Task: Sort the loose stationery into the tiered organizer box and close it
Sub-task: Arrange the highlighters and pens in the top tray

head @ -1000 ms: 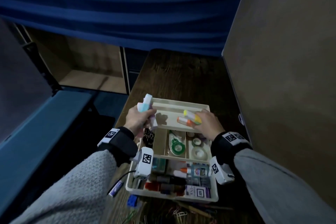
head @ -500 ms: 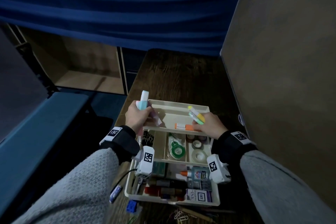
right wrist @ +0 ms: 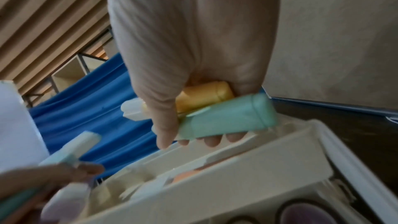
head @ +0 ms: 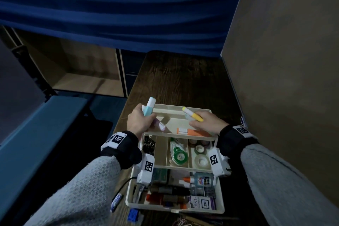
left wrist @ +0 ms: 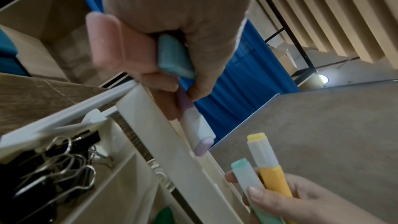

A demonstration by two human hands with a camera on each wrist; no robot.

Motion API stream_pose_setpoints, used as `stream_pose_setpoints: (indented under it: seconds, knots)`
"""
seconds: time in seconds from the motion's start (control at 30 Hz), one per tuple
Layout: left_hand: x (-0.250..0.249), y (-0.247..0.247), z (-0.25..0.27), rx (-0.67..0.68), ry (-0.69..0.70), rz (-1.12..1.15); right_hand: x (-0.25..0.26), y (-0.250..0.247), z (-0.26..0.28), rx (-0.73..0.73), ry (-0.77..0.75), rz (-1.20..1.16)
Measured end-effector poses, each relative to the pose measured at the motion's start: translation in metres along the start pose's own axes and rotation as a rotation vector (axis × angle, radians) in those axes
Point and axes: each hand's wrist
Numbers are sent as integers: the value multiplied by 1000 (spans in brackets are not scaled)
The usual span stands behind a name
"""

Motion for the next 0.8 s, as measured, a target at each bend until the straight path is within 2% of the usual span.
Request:
stream_pose_setpoints:
  seconds: [0.1,0.2,0.3,0.4,0.47,0.67,0.8]
  knots:
    - [0,1,-1,6,29,-74,1,6,-4,-42,-42,141]
    - [0,1,-2,26,51,-150,3,16,-6,14,-24,241]
    - [0,1,-2,43,62,-217,2,17,-5,44,4,179]
    - [1,2,-3,63,77,-234,-1,11,-2,-48,-1,-18]
    - [2,2,-2,78,98,-241,-4,7,2,-92,14,-59]
    - [4,0,0,123,154,-308,-6,11,3,-70,30,136]
    - [-1,-2,3,123,202,-462,-1,13,2,-39,20,219]
Point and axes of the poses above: each hand's wrist, its own z-axis away from the middle knuckle, its own y-axis out of the palm, x = y × z, and after that the axes turned 3 degrees about z, right-handed
